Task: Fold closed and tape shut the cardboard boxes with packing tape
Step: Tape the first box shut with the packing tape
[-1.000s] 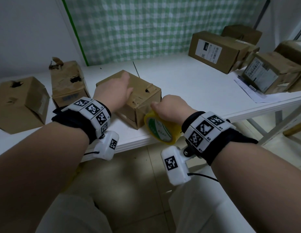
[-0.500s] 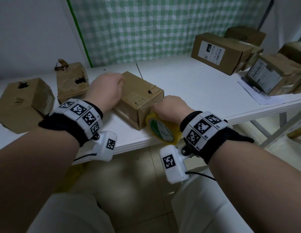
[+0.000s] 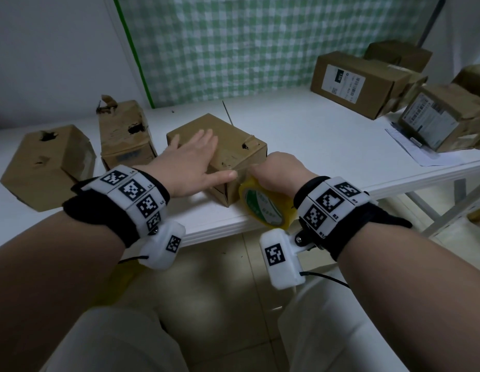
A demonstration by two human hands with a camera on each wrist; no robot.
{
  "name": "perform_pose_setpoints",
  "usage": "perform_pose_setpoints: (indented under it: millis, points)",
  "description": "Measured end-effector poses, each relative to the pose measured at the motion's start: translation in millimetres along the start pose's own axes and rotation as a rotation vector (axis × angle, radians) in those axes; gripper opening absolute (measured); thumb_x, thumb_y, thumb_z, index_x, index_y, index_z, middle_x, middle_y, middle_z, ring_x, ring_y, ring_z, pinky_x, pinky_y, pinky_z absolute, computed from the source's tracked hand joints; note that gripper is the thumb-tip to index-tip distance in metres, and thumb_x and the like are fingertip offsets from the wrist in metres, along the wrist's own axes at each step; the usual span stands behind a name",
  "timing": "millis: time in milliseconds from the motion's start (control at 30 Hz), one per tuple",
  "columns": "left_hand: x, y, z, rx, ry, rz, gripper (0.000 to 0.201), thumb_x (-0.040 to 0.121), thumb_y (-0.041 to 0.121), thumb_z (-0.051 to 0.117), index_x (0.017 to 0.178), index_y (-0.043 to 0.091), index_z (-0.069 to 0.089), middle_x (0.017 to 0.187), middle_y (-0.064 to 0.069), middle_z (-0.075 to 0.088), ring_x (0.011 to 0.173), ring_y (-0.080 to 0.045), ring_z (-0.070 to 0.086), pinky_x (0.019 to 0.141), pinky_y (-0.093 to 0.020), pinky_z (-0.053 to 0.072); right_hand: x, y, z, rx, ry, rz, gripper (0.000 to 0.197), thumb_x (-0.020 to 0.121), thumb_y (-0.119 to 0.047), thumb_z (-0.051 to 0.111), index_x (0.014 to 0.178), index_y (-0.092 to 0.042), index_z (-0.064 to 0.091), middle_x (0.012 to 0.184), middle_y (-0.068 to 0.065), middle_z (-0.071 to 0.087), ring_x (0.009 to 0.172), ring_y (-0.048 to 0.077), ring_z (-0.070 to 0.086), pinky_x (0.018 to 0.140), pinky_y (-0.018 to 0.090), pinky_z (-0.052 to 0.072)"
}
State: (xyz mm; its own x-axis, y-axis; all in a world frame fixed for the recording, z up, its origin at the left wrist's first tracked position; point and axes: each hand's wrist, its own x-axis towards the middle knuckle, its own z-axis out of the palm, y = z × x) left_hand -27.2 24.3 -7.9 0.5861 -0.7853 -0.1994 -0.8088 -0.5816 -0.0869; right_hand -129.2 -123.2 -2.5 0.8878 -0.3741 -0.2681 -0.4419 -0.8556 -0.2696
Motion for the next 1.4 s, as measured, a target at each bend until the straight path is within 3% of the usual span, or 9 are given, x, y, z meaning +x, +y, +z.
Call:
perform_pose_setpoints:
  millis: [133, 333, 500, 667, 867, 1033, 1133, 1233, 1400]
  points:
    - [-2.4, 21.9, 12.5, -0.034, 0.039, 0.174, 0.085, 0.083, 0.068, 0.011, 0.150, 0.019, -0.011, 0.157, 0.000, -0.014, 0.146, -0.014, -0.007, 0.119, -0.042, -0.001, -5.2, -3.4, -2.9, -0.023, 0.001, -0.011, 0.032, 0.101, -0.020, 0.029, 0.114, -0.007, 0.055, 0.086, 0.006, 0.043, 0.087, 0.022, 0.045, 0.075, 0.028, 0.033]
    - [2.7, 15.6, -1.9, -0.173, -0.031, 0.053, 0.078, 0.086, 0.060, 0.003, 0.151, 0.017, -0.002, 0.159, -0.001, -0.008, 0.146, -0.014, -0.003, 0.118, -0.042, 0.001, -16.4, 0.3, -4.0, 0.145, 0.032, 0.015, 0.033, 0.101, -0.025, 0.032, 0.108, -0.004, 0.057, 0.118, 0.018, 0.058, 0.097, 0.027, 0.051, 0.086, 0.031, 0.040]
    - [25.3, 26.1, 0.6, -0.301, -0.016, -0.128, 0.071, 0.095, 0.058, 0.015, 0.151, 0.017, -0.002, 0.159, 0.000, -0.011, 0.146, -0.022, -0.009, 0.116, -0.056, 0.006, -20.6, 8.6, 1.9, 0.421, 0.018, 0.069, 0.029, 0.097, -0.036, 0.042, 0.097, -0.010, 0.055, 0.103, 0.011, 0.057, 0.090, 0.024, 0.051, 0.077, 0.029, 0.037]
    - [24.2, 23.2, 7.7, -0.285, 0.028, -0.097, 0.076, 0.093, 0.060, 0.023, 0.152, 0.016, 0.002, 0.160, -0.002, -0.005, 0.146, -0.024, -0.004, 0.115, -0.056, 0.014, -33.1, 20.2, 7.1, 0.752, -0.057, 0.093, 0.036, 0.093, -0.041, 0.050, 0.115, -0.013, 0.056, 0.115, 0.009, 0.059, 0.102, 0.026, 0.055, 0.091, 0.035, 0.042]
    - [0.6, 28.7, 4.0, -0.300, 0.031, -0.031, 0.068, 0.097, 0.050, 0.028, 0.152, 0.016, 0.007, 0.160, -0.001, 0.000, 0.147, -0.020, 0.000, 0.117, -0.049, 0.013, -56.2, 11.5, 8.7, 0.787, -0.082, 0.056, 0.019, 0.097, -0.032, 0.042, 0.100, -0.017, 0.052, 0.106, 0.006, 0.055, 0.099, 0.024, 0.052, 0.092, 0.035, 0.042]
    - [-25.0, 36.9, 1.4, -0.332, 0.054, 0.037, 0.059, 0.100, 0.041, 0.028, 0.151, 0.014, 0.014, 0.159, -0.002, 0.007, 0.146, -0.017, 0.004, 0.116, -0.028, 0.005, -77.3, 12.1, 15.0, 0.829, -0.161, 0.072, 0.021, 0.097, -0.031, 0.044, 0.078, -0.024, 0.047, 0.085, -0.001, 0.054, 0.087, 0.019, 0.054, 0.089, 0.034, 0.042]
    - [-29.5, 42.3, 3.3, -0.350, 0.117, 0.041, 0.058, 0.100, 0.040, 0.033, 0.148, 0.010, 0.022, 0.158, -0.005, 0.016, 0.145, -0.018, 0.015, 0.114, -0.028, 0.013, -84.3, 11.5, 26.1, 0.893, -0.197, 0.101, 0.016, 0.097, -0.032, 0.046, 0.092, -0.017, 0.051, 0.089, 0.004, 0.056, 0.079, 0.018, 0.054, 0.078, 0.033, 0.045]
    - [-28.2, 45.8, 10.8, -0.351, 0.151, 0.003, 0.063, 0.097, 0.048, 0.034, 0.148, 0.013, 0.024, 0.158, -0.002, 0.015, 0.145, -0.020, 0.012, 0.116, -0.044, 0.018, -84.4, 9.9, 38.6, 0.937, -0.172, 0.086, 0.028, 0.097, -0.034, 0.048, 0.113, -0.012, 0.052, 0.094, 0.006, 0.058, 0.079, 0.018, 0.056, 0.076, 0.032, 0.048]
    - [-22.8, 50.2, 22.2, -0.325, 0.217, -0.055, 0.069, 0.093, 0.058, 0.032, 0.150, 0.022, 0.018, 0.159, 0.003, 0.011, 0.146, -0.023, 0.006, 0.114, -0.055, 0.018, -75.7, 8.7, 46.7, 0.889, -0.127, 0.087, 0.046, 0.097, -0.039, 0.044, 0.124, -0.003, 0.052, 0.111, 0.016, 0.062, 0.101, 0.030, 0.060, 0.094, 0.043, 0.049]
